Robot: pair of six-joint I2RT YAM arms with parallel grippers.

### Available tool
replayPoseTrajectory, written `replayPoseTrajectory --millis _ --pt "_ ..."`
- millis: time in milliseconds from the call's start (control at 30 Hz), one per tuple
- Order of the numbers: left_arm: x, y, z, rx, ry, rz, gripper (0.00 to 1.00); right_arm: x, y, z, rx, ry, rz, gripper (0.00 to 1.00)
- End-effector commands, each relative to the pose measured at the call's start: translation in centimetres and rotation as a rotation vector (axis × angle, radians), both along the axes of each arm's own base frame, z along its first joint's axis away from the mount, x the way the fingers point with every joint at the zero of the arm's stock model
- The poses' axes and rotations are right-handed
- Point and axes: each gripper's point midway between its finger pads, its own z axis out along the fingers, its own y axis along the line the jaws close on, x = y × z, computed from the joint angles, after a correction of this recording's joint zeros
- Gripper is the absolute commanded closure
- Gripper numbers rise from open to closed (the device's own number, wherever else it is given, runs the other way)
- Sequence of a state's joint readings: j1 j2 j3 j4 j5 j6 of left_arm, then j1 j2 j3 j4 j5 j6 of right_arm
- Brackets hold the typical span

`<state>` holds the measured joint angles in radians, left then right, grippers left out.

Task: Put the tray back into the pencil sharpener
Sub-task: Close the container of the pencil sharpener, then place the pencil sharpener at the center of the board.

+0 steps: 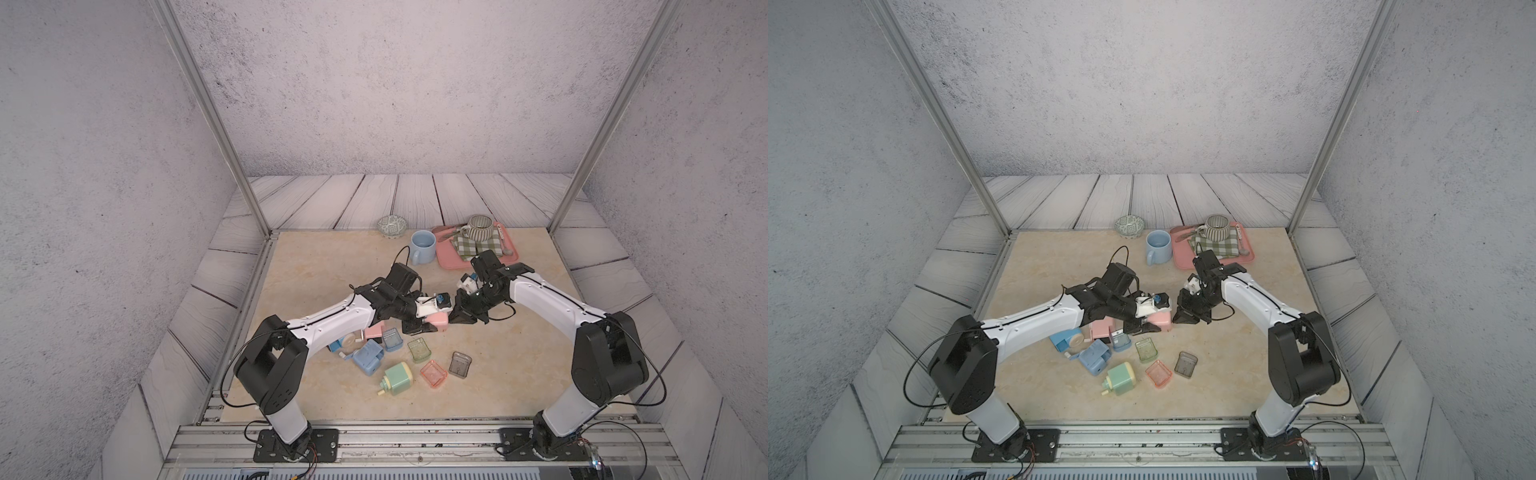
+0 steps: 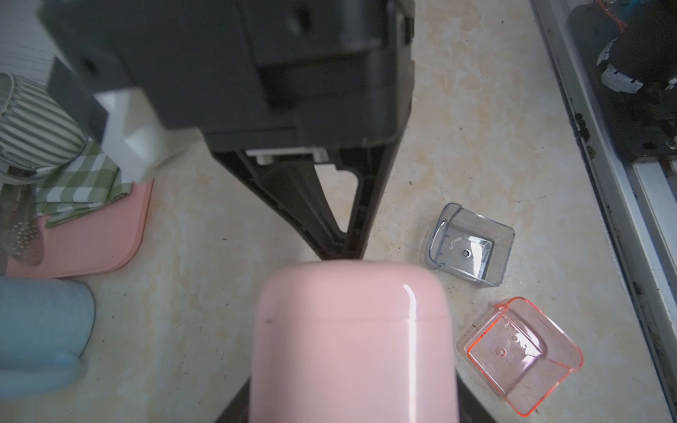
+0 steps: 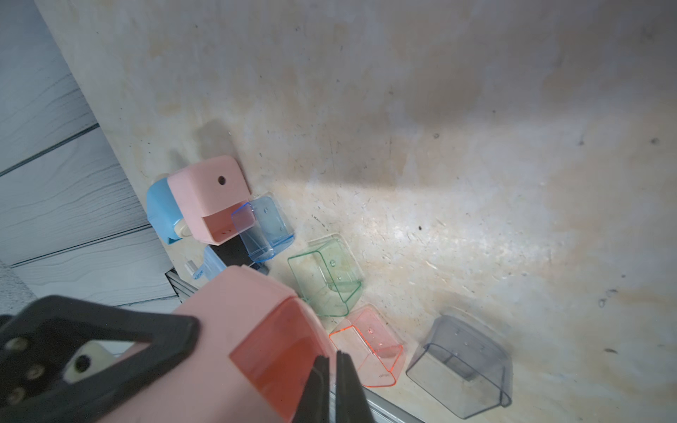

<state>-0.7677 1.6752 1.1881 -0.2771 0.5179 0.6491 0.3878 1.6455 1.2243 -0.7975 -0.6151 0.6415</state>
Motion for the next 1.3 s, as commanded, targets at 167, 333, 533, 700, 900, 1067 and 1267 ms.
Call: replayPoseTrajectory --millis 167,333,533,700,900,1067,1267 --pt "1.5 -1.0 0.6 -0.047 -0.028 0.011 0.83 0.9 -2.4 -0.2 -0.061 -0.027 -0.092 0.82" --pt "4.5 -0.6 -1.0 -0.011 -0.004 0.058 0.83 0.8 -8.6 0.1 -0.245 -0.104 -0.185 0.76" --pt "6.7 -0.7 -3.7 0.049 0.018 0.047 0.83 -0.2 -10.2 0.8 -0.307 -0.121 -0.146 0.75" --pt "7.2 -0.8 -5.4 0.058 0.044 0.036 0.82 -0.8 -10.6 1.3 -0.317 -0.131 -0.134 0.74" --pt "6.4 -0.9 -7.3 0.076 0.091 0.015 0.81 -1.2 -10.4 1.3 -0.299 -0.133 -0.132 0.72" --pt "6.5 -0.3 -8.4 0.12 0.094 0.014 0.7 -1.3 -10.3 1.3 -0.286 -0.133 -0.129 0.71" --pt "6.6 -0.7 -8.4 0.099 0.11 0.024 0.38 -1.3 -10.3 1.2 -0.291 -0.133 -0.117 0.69"
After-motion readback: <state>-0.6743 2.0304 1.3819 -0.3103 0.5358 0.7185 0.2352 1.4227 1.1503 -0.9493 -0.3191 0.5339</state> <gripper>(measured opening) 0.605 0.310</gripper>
